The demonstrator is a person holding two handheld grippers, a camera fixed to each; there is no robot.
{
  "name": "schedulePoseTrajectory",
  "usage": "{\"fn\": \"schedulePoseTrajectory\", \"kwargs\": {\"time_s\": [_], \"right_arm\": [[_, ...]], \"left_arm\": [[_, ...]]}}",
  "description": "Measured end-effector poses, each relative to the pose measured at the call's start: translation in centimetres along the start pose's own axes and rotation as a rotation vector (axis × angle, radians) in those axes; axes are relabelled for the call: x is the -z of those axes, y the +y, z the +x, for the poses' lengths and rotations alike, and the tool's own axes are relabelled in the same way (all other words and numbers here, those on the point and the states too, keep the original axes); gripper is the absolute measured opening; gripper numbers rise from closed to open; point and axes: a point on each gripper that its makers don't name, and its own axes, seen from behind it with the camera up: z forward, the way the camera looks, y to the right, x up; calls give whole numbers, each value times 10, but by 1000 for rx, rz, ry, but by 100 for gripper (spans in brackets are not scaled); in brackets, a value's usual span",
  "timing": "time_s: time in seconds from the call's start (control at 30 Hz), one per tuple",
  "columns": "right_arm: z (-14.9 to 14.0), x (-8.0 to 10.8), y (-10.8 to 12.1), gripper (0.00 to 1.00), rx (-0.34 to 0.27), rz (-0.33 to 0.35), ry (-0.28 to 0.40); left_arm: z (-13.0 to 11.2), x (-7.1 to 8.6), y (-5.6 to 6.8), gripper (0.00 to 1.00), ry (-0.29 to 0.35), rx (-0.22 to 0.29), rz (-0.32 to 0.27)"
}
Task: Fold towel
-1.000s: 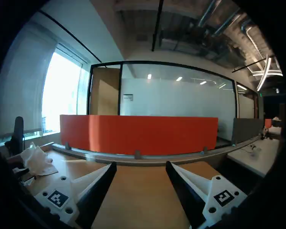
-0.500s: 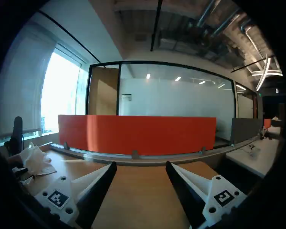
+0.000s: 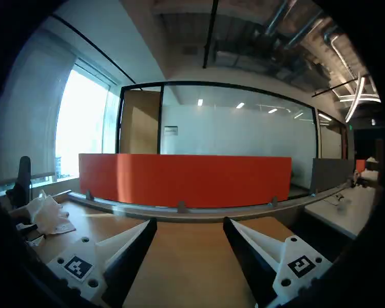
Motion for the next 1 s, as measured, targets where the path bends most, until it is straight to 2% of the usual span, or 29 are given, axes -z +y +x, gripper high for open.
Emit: {"fn": "schedulePoseTrajectory", "kwargs": {"time_s": [0.47,1.0], "right_arm": [[-8,-10,1,100,7,7,33],[-80,-5,25,100,-29,-23,29]], "left_arm": [[-3,-1,0,98,0,-1,0],[-6,-2,0,98,1,-1,0]]}}
